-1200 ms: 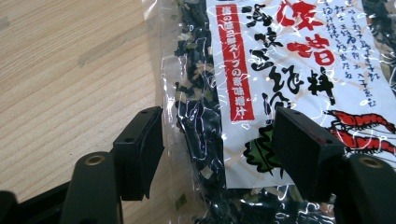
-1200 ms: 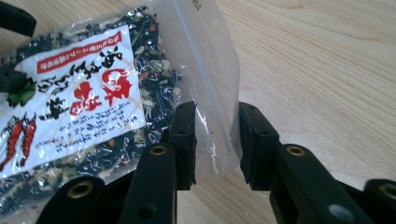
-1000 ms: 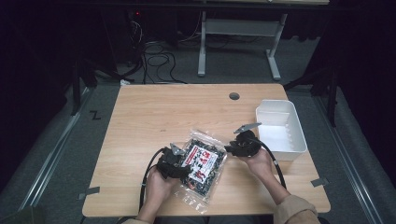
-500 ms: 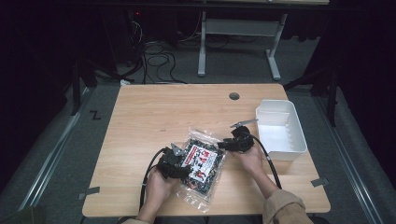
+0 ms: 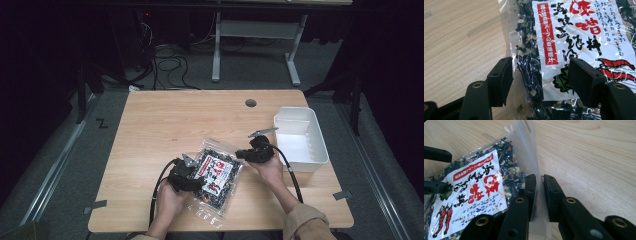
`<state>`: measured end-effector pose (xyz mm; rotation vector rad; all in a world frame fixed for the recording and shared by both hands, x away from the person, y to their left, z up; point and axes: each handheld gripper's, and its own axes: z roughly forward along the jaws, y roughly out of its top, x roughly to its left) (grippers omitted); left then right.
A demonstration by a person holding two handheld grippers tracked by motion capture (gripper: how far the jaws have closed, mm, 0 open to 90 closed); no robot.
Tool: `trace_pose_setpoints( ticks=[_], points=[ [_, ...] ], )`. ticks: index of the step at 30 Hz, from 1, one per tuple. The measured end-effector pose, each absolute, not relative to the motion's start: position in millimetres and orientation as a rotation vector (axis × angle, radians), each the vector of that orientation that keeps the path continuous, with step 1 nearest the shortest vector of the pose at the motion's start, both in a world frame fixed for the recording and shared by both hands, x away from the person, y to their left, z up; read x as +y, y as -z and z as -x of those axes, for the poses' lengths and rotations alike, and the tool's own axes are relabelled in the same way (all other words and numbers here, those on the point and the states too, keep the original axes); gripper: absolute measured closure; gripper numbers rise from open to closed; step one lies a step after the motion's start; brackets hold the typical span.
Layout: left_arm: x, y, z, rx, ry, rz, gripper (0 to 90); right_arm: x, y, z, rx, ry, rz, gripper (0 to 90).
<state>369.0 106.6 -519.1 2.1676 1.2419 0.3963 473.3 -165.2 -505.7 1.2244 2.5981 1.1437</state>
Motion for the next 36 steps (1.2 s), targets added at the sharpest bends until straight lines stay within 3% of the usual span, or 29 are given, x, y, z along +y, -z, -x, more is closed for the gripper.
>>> trace_pose_setpoints(
  ticks=[10, 36],
  points=[
    [109.5, 519.1, -368.8, 1.256, -0.386, -2.134, 35.1, -168.1, 496.5, -467.6, 2.573, -1.176, -1.154, 89.1],
    [115.6, 515.8, -366.9, 1.265, -0.378, -2.062, 34.6, -190.7, 408.4, -445.9, 2.497, -1.156, -0.918, 89.1]
  ],
)
